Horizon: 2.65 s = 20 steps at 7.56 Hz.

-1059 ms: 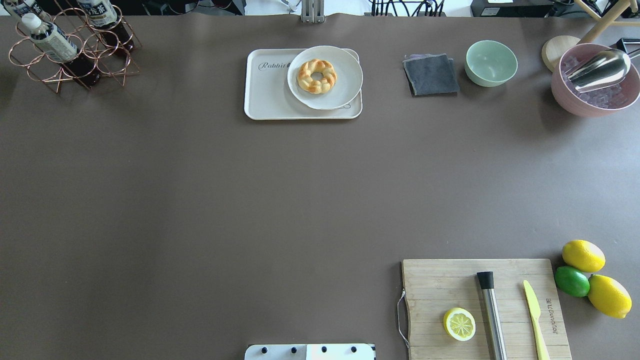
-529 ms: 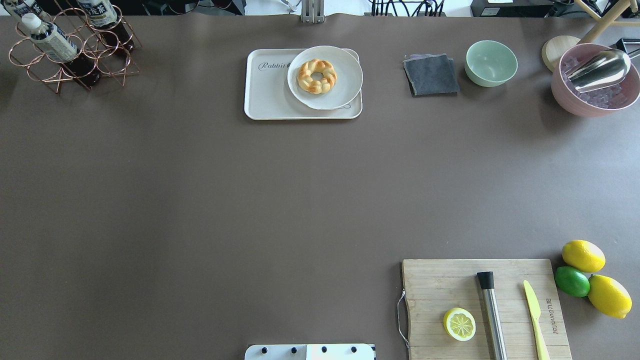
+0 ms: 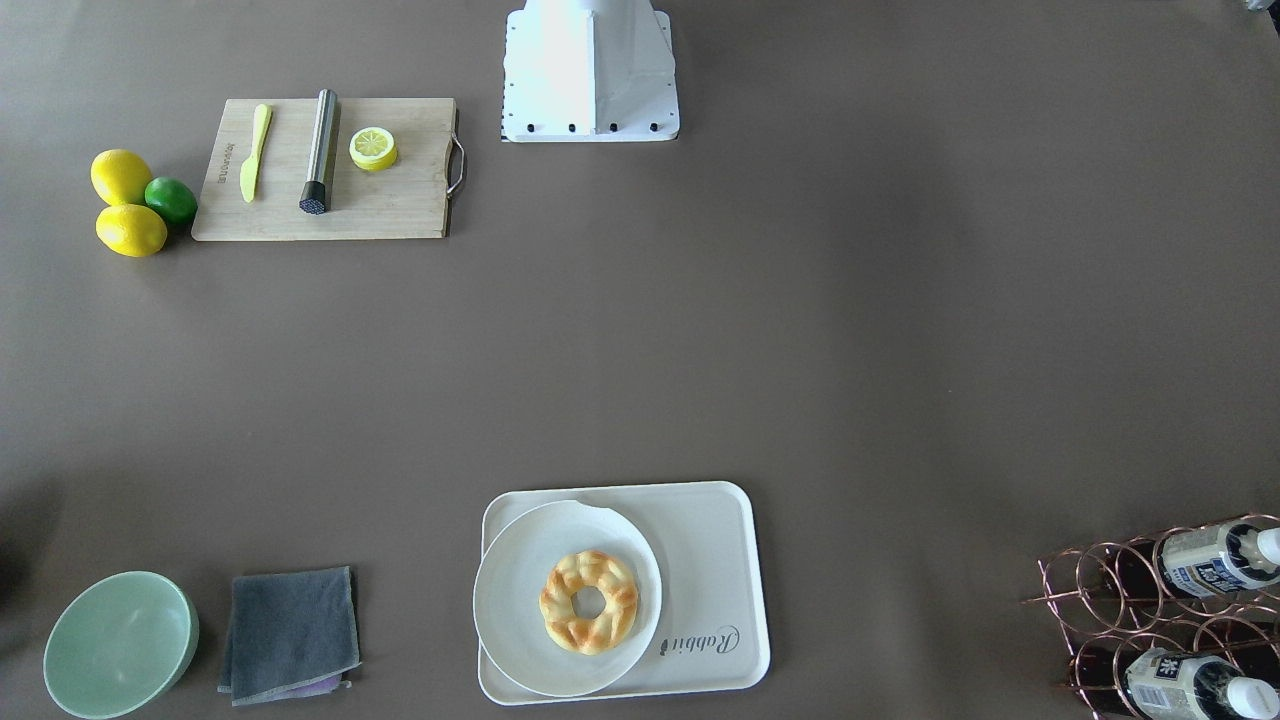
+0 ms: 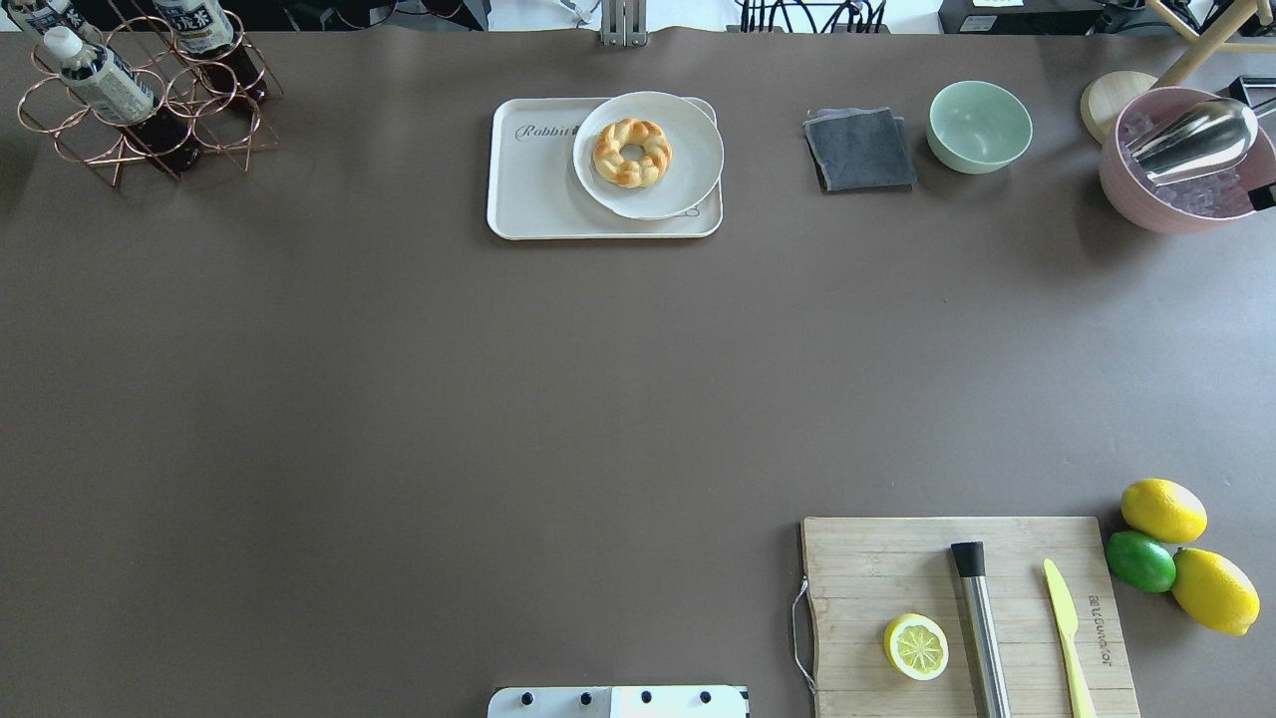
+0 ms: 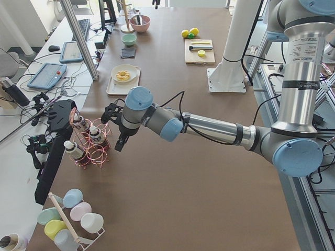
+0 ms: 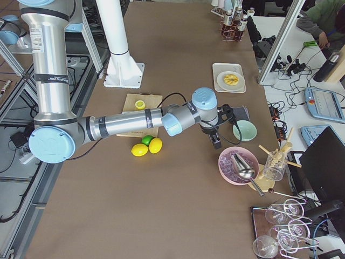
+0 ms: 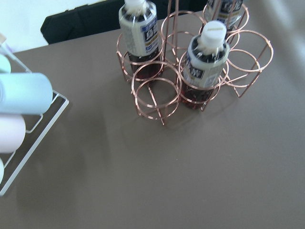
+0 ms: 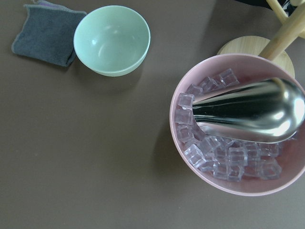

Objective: Place tea on tray

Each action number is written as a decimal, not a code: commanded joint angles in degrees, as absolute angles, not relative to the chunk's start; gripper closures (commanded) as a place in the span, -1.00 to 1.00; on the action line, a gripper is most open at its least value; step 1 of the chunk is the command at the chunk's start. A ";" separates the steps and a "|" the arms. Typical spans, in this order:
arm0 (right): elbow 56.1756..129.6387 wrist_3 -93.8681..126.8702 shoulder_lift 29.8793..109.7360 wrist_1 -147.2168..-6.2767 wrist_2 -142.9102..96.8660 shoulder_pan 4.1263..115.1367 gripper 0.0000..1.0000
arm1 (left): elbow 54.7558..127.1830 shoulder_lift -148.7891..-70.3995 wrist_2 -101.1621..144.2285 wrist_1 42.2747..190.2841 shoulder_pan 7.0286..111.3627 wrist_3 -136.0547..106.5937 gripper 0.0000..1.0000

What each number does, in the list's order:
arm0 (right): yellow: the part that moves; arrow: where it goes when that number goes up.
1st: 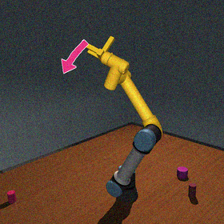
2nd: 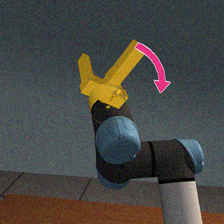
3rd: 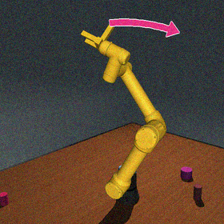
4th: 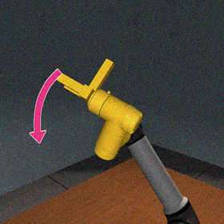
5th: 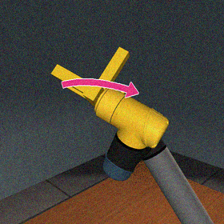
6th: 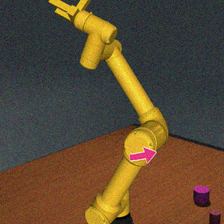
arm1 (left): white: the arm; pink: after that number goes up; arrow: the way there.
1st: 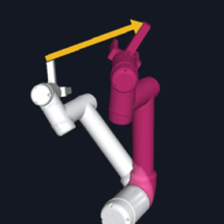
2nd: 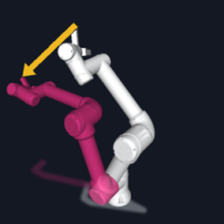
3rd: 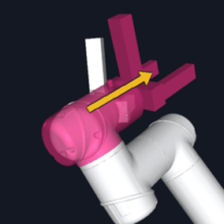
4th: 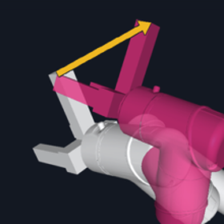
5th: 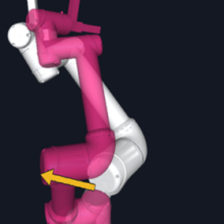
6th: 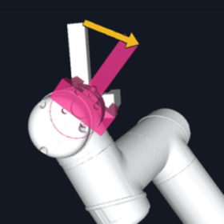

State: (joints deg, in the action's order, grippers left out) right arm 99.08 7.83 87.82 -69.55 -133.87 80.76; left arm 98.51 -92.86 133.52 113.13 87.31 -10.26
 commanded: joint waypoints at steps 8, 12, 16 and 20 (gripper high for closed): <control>98.44 24.08 77.08 -69.26 -127.09 68.82 -1.00 | 78.68 -107.39 111.01 143.70 74.09 -38.32 -0.60; 98.44 24.08 77.08 -69.26 -126.13 68.64 -1.00 | 71.81 -110.65 109.51 147.65 73.04 -38.50 -0.58; 98.44 24.00 77.08 -69.26 -125.95 68.55 -1.00 | 69.79 -110.31 106.08 152.23 69.87 -41.31 -0.40; 98.44 23.99 77.08 -69.26 -125.86 68.55 -1.00 | 69.87 -109.95 107.22 152.23 71.28 -40.78 -0.24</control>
State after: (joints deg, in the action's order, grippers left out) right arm 98.46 24.01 77.10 -69.26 -125.91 68.56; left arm 69.87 -110.06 106.47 152.21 70.73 -40.89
